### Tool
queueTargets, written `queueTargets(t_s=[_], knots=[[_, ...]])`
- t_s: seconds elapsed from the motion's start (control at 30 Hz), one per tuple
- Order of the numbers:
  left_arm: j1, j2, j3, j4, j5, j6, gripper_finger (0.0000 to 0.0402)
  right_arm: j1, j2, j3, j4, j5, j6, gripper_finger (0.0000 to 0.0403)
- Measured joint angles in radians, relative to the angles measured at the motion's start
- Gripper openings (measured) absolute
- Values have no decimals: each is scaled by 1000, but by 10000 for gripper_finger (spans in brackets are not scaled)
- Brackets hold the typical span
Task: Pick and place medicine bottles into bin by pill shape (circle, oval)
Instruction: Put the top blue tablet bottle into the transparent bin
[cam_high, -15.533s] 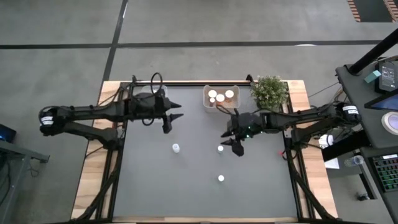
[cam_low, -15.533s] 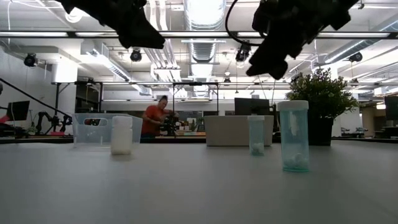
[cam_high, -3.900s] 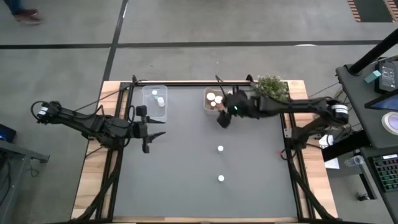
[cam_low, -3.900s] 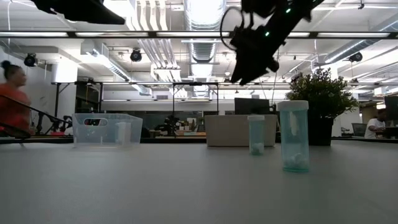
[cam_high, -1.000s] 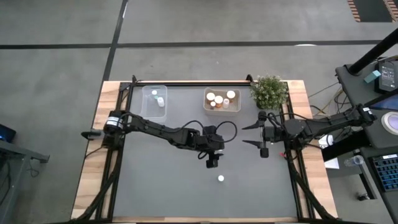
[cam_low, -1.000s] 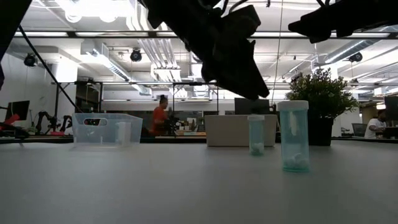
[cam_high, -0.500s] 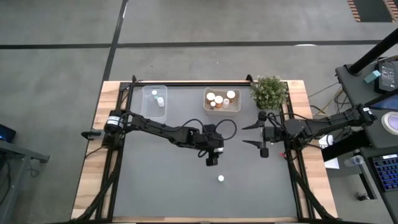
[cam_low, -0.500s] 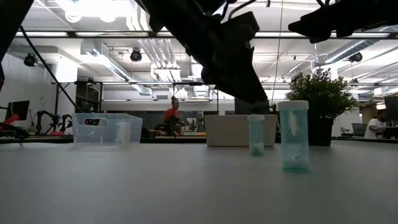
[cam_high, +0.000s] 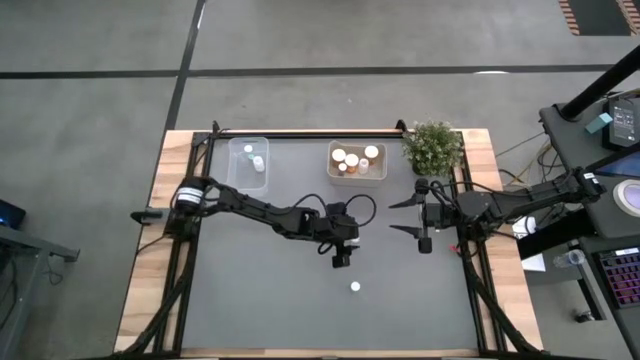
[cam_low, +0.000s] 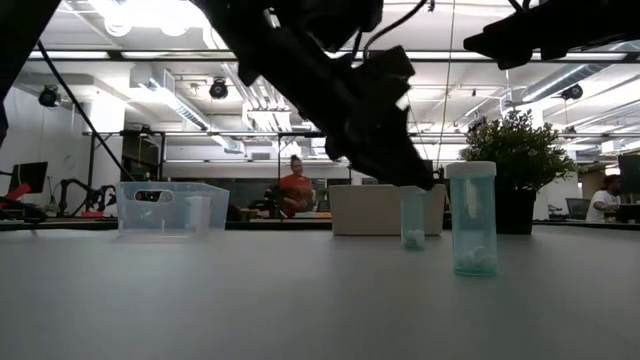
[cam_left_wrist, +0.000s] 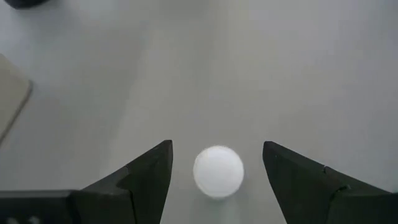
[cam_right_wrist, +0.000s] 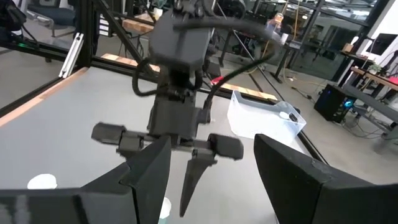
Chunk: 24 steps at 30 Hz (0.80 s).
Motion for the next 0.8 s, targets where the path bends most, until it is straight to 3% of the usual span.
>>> queueTargets(t_s=[0.37, 0.8], knots=[[3, 20, -3, 6, -5, 17, 226, 0, 1, 0, -7, 2, 0, 224], [3, 14, -3, 2, -10, 36, 109, 0, 1, 0, -9, 2, -1, 224]])
